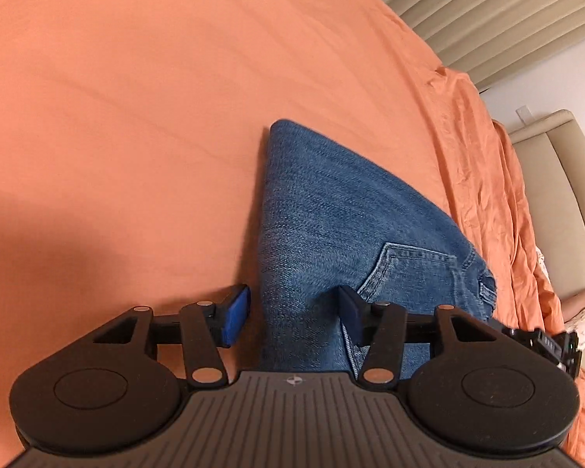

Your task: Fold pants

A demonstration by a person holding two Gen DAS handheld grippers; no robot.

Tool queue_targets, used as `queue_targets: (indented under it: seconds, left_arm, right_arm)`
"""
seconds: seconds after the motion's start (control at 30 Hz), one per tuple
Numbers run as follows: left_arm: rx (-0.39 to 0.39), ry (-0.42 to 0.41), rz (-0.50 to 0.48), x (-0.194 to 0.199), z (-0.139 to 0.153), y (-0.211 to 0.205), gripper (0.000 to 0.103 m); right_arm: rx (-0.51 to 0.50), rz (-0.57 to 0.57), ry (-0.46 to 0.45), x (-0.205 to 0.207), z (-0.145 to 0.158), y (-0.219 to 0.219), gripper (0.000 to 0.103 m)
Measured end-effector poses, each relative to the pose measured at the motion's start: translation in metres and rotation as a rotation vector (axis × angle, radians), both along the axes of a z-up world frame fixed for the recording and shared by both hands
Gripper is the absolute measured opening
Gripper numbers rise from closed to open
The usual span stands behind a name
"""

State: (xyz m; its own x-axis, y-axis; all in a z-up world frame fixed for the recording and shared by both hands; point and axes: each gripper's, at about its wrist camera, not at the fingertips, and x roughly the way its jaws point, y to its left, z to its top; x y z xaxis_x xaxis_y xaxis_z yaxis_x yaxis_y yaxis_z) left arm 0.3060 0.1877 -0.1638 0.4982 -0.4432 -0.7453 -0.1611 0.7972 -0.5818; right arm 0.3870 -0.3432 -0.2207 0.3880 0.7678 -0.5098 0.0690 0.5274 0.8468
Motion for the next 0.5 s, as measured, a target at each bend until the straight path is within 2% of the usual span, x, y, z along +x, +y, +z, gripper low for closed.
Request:
queue_targets:
  seconds: [0.07,0.1,0.13,0.17,0.23,0.27,0.3,0.37,0.5]
  left_arm:
    - [-0.022,0.011,0.007,0.003,-0.007,0.002,0.058]
    - [-0.044,0.013,0.013,0.003,-0.009,0.003,0.057]
    - [-0.069,0.014,0.02,0.003,-0.012,0.005,0.053]
    - [-0.095,0.013,0.025,0.002,-0.015,0.007,0.044]
    - [-0.118,0.0,0.03,0.0,-0.017,0.008,0.035]
    - [-0.108,-0.013,0.025,-0.002,-0.015,0.006,0.028]
    - [-0.092,-0.028,0.018,-0.002,-0.012,0.004,0.025]
    - [-0.051,-0.053,0.005,-0.005,-0.003,-0.002,0.018]
    - [-0.023,-0.097,0.003,-0.013,0.019,0.001,0.011]
  right_arm:
    - [0.021,0.009,0.016,0.011,-0.006,0.001,0.057]
    - [0.027,0.017,0.021,0.015,-0.008,0.002,0.052]
    - [0.023,0.019,0.02,0.017,-0.009,0.003,0.048]
    - [0.021,0.023,0.011,0.018,-0.009,0.003,0.043]
    - [0.022,0.029,-0.01,0.015,-0.008,0.003,0.036]
    - [0.02,0.035,-0.023,0.013,-0.007,0.002,0.031]
    - [0.013,0.044,-0.04,0.011,-0.004,0.002,0.027]
    - [-0.021,0.068,-0.079,0.008,0.008,0.004,0.024]
    - [-0.101,0.093,-0.132,0.002,0.041,0.011,0.021]
